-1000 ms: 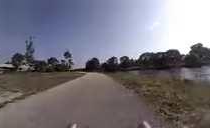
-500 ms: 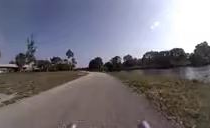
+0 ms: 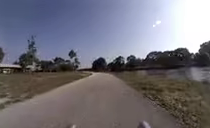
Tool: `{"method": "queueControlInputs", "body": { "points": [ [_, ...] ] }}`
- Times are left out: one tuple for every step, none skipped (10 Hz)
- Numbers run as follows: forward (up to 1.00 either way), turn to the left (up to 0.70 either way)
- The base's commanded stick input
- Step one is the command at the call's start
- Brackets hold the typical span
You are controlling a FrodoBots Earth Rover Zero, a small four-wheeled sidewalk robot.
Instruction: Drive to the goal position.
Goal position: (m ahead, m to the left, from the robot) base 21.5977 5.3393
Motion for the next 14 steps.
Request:
{"method": "queueControlInputs", "body": {
  "points": [
    [1.0, 0.4],
    [1.0, 0.4],
    [1.0, 0.14],
    [1.0, 0.02],
    [1.0, 0.03],
    [1.0, 0.02],
    [1.0, 0.02],
    [1.0, 0.03],
    [1.0, 0.03],
    [1.0, 0.03],
    [1.0, 0.02],
    [1.0, 0.03],
    [1.0, 0.03],
    [1.0, 0.02]
  ]
}}
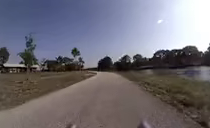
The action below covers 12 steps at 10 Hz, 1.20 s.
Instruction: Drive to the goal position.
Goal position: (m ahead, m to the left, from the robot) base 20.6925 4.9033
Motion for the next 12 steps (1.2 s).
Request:
{"method": "queueControlInputs", "body": {
  "points": [
    [1.0, 0.02],
    [1.0, 0.02],
    [1.0, 0.02],
    [1.0, 0.03],
    [1.0, 0.03],
    [1.0, 0.03],
    [1.0, 0.03],
    [1.0, 0.03],
    [1.0, 0.03],
    [1.0, 0.03],
    [0.97, 0.03],
    [0.96, 0.03]
  ]
}}
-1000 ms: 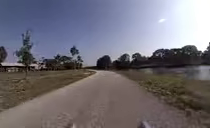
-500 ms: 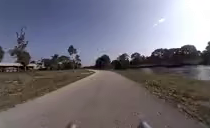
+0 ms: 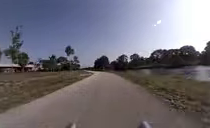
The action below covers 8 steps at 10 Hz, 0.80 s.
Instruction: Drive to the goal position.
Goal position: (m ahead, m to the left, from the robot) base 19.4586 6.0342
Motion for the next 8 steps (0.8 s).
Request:
{"method": "queueControlInputs", "body": {
  "points": [
    [0.96, 0.03],
    [0.95, 0.03],
    [0.95, 0.03],
    [0.95, 0.03],
    [0.95, 0.03],
    [0.95, 0.03],
    [0.86, 0.02],
    [0.77, 0.03]
  ]
}}
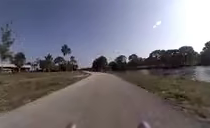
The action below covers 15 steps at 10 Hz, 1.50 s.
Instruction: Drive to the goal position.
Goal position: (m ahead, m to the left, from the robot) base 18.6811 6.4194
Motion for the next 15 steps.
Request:
{"method": "queueControlInputs", "body": {
  "points": [
    [0.68, 0.03],
    [0.65, 0.02],
    [0.62, 0.02],
    [0.62, 0.02],
    [0.67, 0.07],
    [0.75, 0.15],
    [0.83, 0.24],
    [0.91, 0.32],
    [0.98, 0.37],
    [0.98, 0.06],
    [0.99, 0.02],
    [0.99, 0.02],
    [0.99, 0.02],
    [0.99, 0.02],
    [0.99, 0.02]
  ]
}}
